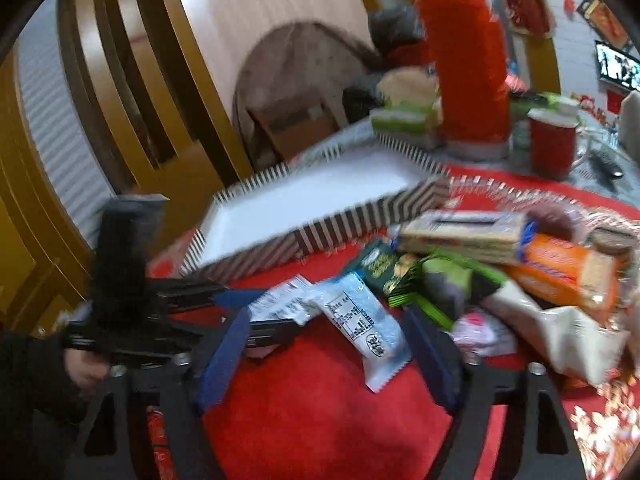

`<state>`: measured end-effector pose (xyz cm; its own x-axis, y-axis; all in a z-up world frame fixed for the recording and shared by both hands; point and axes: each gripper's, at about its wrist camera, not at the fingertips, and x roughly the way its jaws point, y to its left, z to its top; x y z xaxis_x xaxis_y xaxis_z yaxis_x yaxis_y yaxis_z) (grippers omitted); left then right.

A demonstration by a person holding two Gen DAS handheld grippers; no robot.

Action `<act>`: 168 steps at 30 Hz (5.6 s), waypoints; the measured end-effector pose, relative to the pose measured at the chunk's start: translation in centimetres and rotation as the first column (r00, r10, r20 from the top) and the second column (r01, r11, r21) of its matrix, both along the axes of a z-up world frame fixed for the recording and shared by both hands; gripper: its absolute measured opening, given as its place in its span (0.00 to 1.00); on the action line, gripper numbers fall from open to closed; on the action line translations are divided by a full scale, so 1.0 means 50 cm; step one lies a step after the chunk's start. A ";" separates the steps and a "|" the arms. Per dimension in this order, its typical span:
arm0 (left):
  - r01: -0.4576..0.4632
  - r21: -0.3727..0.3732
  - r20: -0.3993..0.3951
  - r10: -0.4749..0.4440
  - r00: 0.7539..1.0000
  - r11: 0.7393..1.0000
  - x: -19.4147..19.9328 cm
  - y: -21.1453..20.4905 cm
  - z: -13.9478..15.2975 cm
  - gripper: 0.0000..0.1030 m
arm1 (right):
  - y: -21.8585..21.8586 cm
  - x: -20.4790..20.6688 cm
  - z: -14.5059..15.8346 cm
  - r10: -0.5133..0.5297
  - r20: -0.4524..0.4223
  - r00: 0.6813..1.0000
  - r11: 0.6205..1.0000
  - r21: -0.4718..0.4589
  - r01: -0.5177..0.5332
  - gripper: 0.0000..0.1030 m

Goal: Organize snacks
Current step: 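Carry both packets over the white tray and open both grippers, then move both tools back toward the snack pile, then grasp a green snack packet with the left gripper while the right grasps a clear nut bag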

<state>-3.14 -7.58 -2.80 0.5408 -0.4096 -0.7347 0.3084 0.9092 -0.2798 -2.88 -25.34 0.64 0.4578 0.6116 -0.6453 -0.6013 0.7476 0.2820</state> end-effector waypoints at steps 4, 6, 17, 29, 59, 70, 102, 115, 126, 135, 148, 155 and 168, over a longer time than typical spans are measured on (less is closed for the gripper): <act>-0.002 0.001 0.001 0.002 1.000 1.000 -0.003 0.000 -0.001 0.50 | 0.036 0.043 -0.028 -0.009 -0.018 1.000 0.995 -0.102 0.007 0.60; -0.002 0.002 0.001 0.002 1.000 1.000 -0.003 0.000 0.000 0.50 | 0.040 0.056 -0.033 -0.009 -0.030 1.000 0.989 -0.151 0.005 0.56; -0.003 -0.019 -0.002 0.003 1.000 1.000 -0.002 0.008 0.000 0.50 | 0.000 0.006 -0.032 -0.060 -0.050 0.997 0.992 -0.114 0.054 0.26; -0.045 -0.110 0.093 0.055 0.994 0.993 -0.025 0.060 0.078 0.49 | 0.019 -0.028 0.023 -0.113 0.000 0.994 0.994 -0.012 0.113 0.26; -0.356 0.215 0.159 0.327 0.932 0.910 0.209 0.292 0.063 0.54 | 0.304 0.236 0.038 -0.251 -0.095 0.963 0.967 0.027 0.254 0.27; -0.299 0.267 0.299 0.216 0.929 0.916 0.171 0.258 0.040 0.77 | 0.199 0.141 0.046 -0.312 -0.054 0.949 0.938 0.141 0.317 0.49; -0.046 -0.082 0.369 0.074 0.927 0.996 -0.028 0.145 0.211 0.99 | -0.257 -0.068 0.038 -0.463 0.191 0.866 0.882 0.005 0.470 0.56; 0.098 0.097 0.189 -0.115 0.975 0.990 0.133 -0.170 0.061 0.98 | -0.319 -0.083 0.052 -0.717 0.226 0.659 0.681 0.024 0.732 0.56; 0.087 0.032 0.125 -0.091 0.988 0.996 0.162 -0.176 0.027 0.43 | -0.319 -0.076 0.045 -0.727 0.215 0.652 0.667 -0.002 0.745 0.56; 0.107 -0.019 0.130 -0.104 0.986 0.994 0.153 -0.165 0.034 0.40 | -0.359 0.041 0.058 -0.543 0.260 0.799 0.793 -0.154 0.589 0.56; 0.089 -0.063 0.085 -0.083 0.993 0.994 0.169 -0.149 0.024 0.40 | -0.382 0.150 -0.013 -0.431 0.119 0.895 0.802 -0.404 0.440 0.48; 0.093 -0.073 0.081 -0.087 0.993 0.993 0.169 -0.147 0.025 0.40 | -0.387 0.107 -0.007 -0.516 0.098 0.851 0.785 -0.343 0.516 0.36; 0.120 -0.084 0.104 -0.111 0.988 0.989 0.152 -0.153 0.029 0.40 | -0.414 -0.106 -0.010 -0.706 -0.110 0.700 0.682 0.161 0.713 0.33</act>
